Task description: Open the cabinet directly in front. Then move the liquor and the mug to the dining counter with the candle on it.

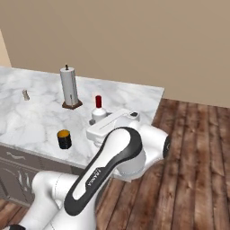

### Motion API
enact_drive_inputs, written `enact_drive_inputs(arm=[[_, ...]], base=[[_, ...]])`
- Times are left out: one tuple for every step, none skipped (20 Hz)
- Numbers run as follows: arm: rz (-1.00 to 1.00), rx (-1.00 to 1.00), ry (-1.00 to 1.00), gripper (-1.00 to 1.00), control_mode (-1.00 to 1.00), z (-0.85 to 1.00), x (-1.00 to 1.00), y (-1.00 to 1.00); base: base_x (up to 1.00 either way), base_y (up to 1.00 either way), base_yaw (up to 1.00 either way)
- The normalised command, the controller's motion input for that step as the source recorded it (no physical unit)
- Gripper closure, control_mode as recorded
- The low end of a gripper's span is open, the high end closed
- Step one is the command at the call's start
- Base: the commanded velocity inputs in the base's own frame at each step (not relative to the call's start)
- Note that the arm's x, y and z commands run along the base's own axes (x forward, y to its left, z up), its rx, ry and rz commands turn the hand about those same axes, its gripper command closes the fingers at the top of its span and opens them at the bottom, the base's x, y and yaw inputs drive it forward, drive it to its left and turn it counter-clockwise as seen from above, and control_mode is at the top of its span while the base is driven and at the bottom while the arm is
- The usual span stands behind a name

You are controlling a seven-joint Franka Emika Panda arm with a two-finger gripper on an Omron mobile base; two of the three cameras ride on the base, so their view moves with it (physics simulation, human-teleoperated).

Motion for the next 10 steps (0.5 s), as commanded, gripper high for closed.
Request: enact_drive_inputs(arm=[[0.07, 0.0, 0.0, 1.0, -1.0, -0.21, 0.24, -0.01], [0.07, 0.0, 0.0, 1.0, -1.0, -0.2, 0.26, 0.0], [0.07, 0.0, 0.0, 1.0, -1.0, -0.2, 0.28, 0.0], [0.06, 0.0, 0.0, 1.0, -1.0, -0.2, 0.28, 0.0], [0.06, 0.0, 0.0, 1.0, -1.0, -0.2, 0.28, -0.01], [0.05, 0.0, 0.0, 1.0, -1.0, -0.21, 0.29, -0.03], [0.05, 0.0, 0.0, 1.0, -1.0, -0.21, 0.3, 0.0], [0.05, 0.0, 0.0, 1.0, -1.0, -0.21, 0.29, 0.0], [0.05, 0.0, 0.0, 1.0, -1.0, -0.2, 0.25, 0.0], [0.04, 0.0, 0.0, 1.0, -1.0, -0.2, 0.25, 0.0]], base=[[0.0, 0.0, 0.0], [0.0, 0.0, 0.0], [0.0, 0.0, 0.0], [0.0, 0.0, 0.0], [0.0, 0.0, 0.0], [0.0, 0.0, 0.0], [0.0, 0.0, 0.0], [0.0, 0.0, 0.0], [0.0, 0.0, 0.0], [0.0, 0.0, 0.0]])
